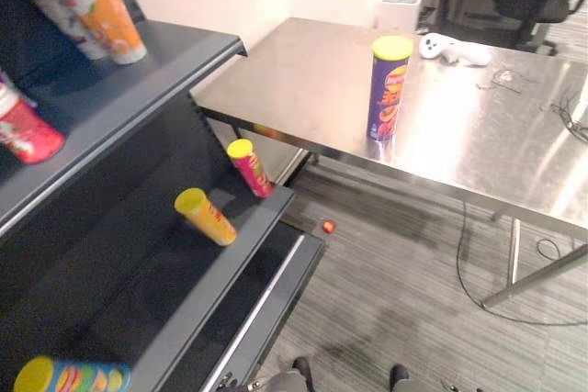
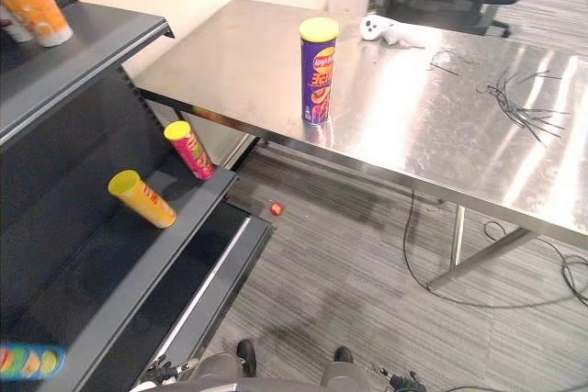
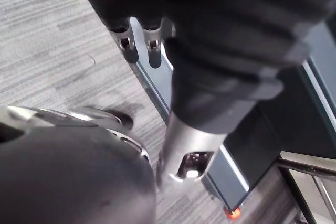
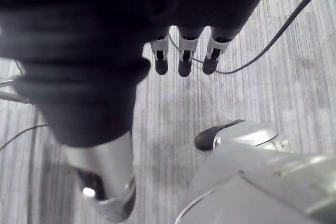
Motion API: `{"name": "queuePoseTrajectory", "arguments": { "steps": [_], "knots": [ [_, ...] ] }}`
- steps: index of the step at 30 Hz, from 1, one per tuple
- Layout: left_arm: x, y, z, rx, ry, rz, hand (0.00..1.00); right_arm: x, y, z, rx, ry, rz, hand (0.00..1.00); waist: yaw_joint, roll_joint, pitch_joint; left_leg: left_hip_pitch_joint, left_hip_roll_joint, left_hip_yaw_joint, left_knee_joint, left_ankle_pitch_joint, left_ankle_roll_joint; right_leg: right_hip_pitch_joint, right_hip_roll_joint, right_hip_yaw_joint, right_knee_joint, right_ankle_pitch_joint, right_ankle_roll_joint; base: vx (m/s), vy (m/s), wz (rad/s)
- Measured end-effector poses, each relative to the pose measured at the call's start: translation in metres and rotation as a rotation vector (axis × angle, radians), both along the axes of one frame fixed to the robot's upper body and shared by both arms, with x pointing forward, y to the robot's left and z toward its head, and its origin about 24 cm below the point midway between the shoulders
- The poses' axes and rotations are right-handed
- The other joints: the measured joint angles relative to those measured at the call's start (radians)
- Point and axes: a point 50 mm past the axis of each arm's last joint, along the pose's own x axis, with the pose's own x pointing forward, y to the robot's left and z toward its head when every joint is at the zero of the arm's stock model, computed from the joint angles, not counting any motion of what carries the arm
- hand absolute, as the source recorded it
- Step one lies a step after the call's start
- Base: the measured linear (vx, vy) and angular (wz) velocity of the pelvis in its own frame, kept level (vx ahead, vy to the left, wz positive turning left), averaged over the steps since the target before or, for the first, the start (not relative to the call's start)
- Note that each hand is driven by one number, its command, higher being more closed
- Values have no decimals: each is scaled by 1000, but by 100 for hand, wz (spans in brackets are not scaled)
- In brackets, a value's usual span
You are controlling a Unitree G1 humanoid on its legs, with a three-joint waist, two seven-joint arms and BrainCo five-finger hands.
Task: Put the gum and the chips on the shelf.
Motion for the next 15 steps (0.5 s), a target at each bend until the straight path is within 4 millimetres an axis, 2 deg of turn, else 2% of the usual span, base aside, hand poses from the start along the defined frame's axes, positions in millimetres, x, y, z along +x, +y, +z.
{"name": "queuePoseTrajectory", "arguments": {
  "steps": [2,3,6,10,13,15],
  "knots": [
    [2,8,2,27,-10,5,0,-4,11,-2,21,-1,1,0,1,-42,-4,22,-36,39,0,-14,29,18,-44,2,-3,9,9,198,207,-23],
    [1,9,2,36,-4,8,0,-6,13,-2,19,-5,-1,0,6,-46,-7,45,-55,55,-7,-20,39,25,-62,-1,-2,9,9,205,213,-21],
    [-1,7,1,45,14,-7,0,-3,12,0,5,-29,-9,0,14,-52,-22,97,-88,81,-46,-24,47,42,-89,0,-9,17,19,165,156,-29],
    [-7,6,-1,46,44,-24,0,-5,11,-1,15,-39,-94,0,14,-50,-45,129,-101,80,-77,-23,47,54,-90,0,-29,22,26,123,57,-14],
    [-9,7,-2,56,60,-47,0,3,-2,4,1,-92,-219,0,14,-52,-57,142,-96,81,-103,-23,47,54,-80,2,-48,27,29,56,-20,-17],
    [-11,9,-2,56,69,-34,0,11,-18,11,-37,-154,-310,0,14,-56,-62,148,-94,83,-117,-23,47,54,-74,4,-56,31,29,0,-25,-15]
  ]
}}
